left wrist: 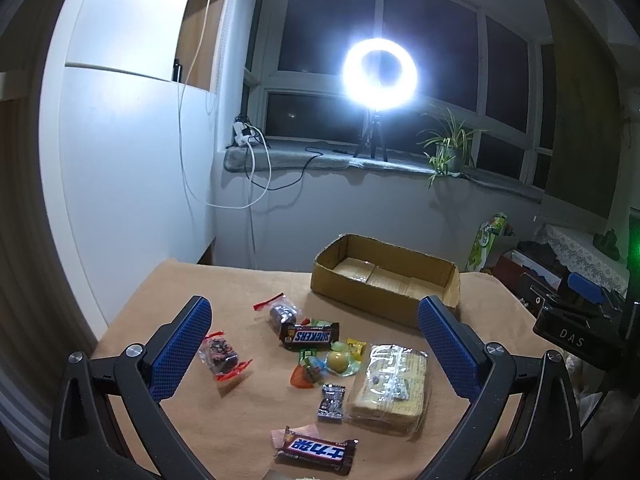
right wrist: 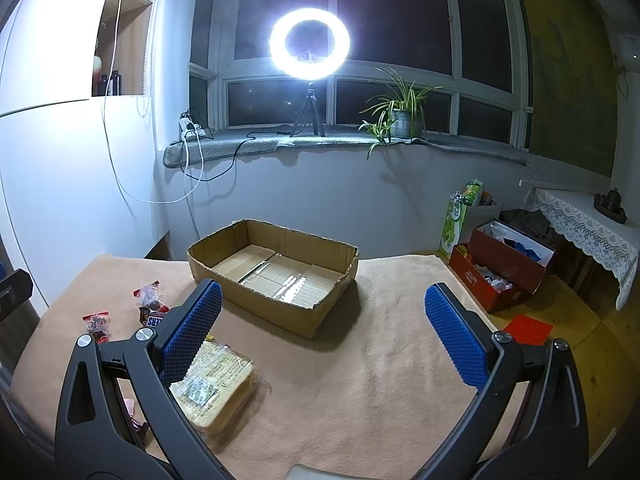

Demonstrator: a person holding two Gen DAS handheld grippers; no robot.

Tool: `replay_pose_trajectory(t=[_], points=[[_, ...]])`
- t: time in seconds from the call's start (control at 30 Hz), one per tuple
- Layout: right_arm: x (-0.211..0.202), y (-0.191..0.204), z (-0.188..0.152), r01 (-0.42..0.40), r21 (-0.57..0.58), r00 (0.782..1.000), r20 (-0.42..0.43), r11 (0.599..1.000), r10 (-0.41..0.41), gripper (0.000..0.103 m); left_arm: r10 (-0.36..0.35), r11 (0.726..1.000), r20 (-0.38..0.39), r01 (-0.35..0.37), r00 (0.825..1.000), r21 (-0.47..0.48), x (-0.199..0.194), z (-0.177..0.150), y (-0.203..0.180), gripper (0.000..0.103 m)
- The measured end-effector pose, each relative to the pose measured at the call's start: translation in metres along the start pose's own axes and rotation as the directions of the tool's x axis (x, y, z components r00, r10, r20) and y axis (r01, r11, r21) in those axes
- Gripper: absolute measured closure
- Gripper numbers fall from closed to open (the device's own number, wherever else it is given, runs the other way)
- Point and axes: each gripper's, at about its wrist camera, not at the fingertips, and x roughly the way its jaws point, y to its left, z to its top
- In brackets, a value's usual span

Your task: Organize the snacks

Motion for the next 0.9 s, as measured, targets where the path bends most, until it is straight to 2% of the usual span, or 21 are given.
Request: replay_pose_trajectory(t=[0.9], points=[[-0.0016,-0.0018,0.0022,0.003,0.001,1.0,0.003,1.0,-0.003,0.0,-0.01,1.0,0.011,0.009,1.0,0.002,0.0017,-0.0023,-0.0005,0.001]])
